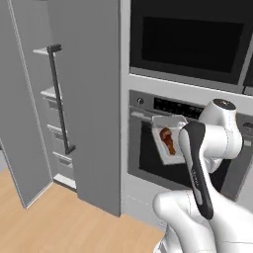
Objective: Take the meat container that has the chicken drumstick and place it on the second highest rack of the freezer. Then take the vegetable container that has the garlic and lemon and place it on the highest rack of the freezer.
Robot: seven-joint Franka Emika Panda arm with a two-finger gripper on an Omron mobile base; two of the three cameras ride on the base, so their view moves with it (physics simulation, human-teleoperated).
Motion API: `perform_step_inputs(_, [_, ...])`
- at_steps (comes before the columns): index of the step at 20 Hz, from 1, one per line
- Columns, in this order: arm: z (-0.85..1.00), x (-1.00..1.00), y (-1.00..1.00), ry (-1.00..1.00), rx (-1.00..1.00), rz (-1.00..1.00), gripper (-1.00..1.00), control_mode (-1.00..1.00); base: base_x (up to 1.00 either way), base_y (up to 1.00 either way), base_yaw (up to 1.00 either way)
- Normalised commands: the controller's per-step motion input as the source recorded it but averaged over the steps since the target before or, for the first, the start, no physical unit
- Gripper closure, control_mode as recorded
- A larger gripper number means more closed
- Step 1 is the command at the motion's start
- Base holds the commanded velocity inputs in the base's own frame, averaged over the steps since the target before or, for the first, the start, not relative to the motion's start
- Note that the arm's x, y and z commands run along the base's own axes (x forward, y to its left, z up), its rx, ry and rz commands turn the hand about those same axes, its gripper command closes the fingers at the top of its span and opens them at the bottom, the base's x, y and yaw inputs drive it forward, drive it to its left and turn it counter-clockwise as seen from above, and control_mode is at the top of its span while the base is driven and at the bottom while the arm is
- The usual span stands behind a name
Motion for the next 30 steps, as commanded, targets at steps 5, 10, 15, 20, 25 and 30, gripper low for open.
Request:
perform_step_inputs(5, [0.0,0.0,0.0,0.0,0.0,0.0,1.0,1.0,0.66,1.0,0.17])
perform_step_inputs(10, [0.0,0.0,0.0,0.0,0.0,0.0,1.0,1.0,0.95,0.9,-0.02])
perform_step_inputs(15, [0.0,0.0,0.0,0.0,0.0,0.0,1.0,1.0,0.78,1.0,-0.09])
perform_step_inputs(20, [0.0,0.0,0.0,0.0,0.0,0.0,1.0,1.0,0.65,0.71,-0.26])
perform_step_inputs(25, [0.0,0.0,0.0,0.0,0.0,0.0,1.0,1.0,0.55,0.53,-0.31])
perform_step_inputs(30, [0.0,0.0,0.0,0.0,0.0,0.0,1.0,1.0,0.45,0.48,-0.35])
